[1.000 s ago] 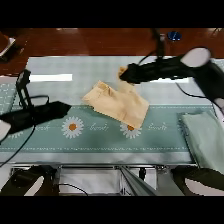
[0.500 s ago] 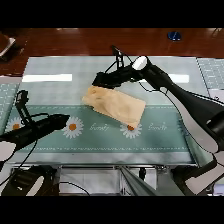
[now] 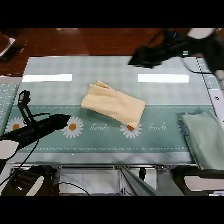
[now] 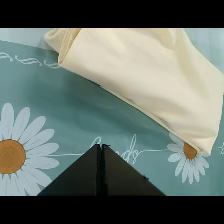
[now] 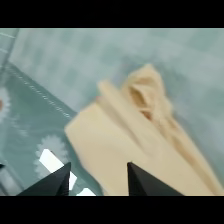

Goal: Fold the shirts.

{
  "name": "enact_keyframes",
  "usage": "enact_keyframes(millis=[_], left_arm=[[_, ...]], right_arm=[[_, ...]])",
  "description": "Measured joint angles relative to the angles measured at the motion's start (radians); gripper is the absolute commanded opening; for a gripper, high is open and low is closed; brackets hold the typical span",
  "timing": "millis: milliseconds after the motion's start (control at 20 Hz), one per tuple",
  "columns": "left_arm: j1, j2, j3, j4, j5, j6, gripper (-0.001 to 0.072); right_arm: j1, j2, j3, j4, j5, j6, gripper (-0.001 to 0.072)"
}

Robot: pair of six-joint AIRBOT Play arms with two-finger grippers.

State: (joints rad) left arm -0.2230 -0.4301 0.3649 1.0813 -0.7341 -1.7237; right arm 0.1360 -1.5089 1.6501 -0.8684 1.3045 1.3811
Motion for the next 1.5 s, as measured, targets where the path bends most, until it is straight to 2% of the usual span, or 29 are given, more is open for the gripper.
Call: enact_keyframes(millis=[150, 250, 350, 450, 550, 650, 850, 1100, 1150, 1200, 1250, 1300, 1500], left_arm=[[0.000, 0.000, 0.000, 0.000, 0.001, 0.000, 0.0027], [0.000, 0.000, -0.001, 0.000, 0.002, 0.000, 0.0027], [0.000, 0.000, -0.002, 0.000, 0.002, 0.000, 0.0027], [0.000, 0.000, -0.002, 0.000, 0.003, 0.000, 0.0027], [0.000, 0.000, -0.002, 0.000, 0.006, 0.000, 0.0027], [0.000, 0.000, -0.003, 0.000, 0.011, 0.000, 0.0027], [0.000, 0.000, -0.002, 0.000, 0.023, 0.000, 0.0027], [0.000, 0.000, -0.003, 0.000, 0.044, 0.000, 0.0027], [0.000, 0.000, -0.003, 0.000, 0.047, 0.000, 0.0027], [0.000, 0.000, -0.003, 0.000, 0.047, 0.000, 0.0027], [0.000, 0.000, -0.003, 0.000, 0.048, 0.000, 0.0027], [0.000, 0.000, -0.003, -0.001, 0.051, 0.000, 0.0027], [0.000, 0.000, -0.003, -0.005, 0.052, 0.000, 0.0027]], right_arm=[[-0.115, 0.254, -0.275, -0.204, -0.035, 0.066, 0.0413], [-0.159, 0.431, -0.550, -0.261, -0.163, 0.150, 0.0414], [-0.177, 0.543, -0.793, -0.247, -0.303, 0.217, 0.0413], [-0.185, 0.585, -0.986, -0.151, -0.422, 0.237, 0.0413], [-0.189, 0.565, -1.086, -0.039, -0.492, 0.199, 0.0413], [-0.192, 0.502, -1.138, 0.099, -0.527, 0.117, 0.0413], [-0.194, 0.338, -1.143, 0.328, -0.503, -0.062, 0.0413], [-0.153, 0.154, -1.058, 0.436, -0.430, -0.165, 0.0408], [-0.129, 0.123, -1.033, 0.446, -0.420, -0.174, 0.0383], [-0.107, 0.097, -1.007, 0.446, -0.413, -0.180, 0.0299], [-0.083, 0.072, -0.978, 0.436, -0.411, -0.186, 0.0093], [-0.060, 0.050, -0.945, 0.421, -0.408, -0.190, 0.0020], [0.008, 0.010, -0.779, 0.359, -0.347, -0.227, 0.0019]])
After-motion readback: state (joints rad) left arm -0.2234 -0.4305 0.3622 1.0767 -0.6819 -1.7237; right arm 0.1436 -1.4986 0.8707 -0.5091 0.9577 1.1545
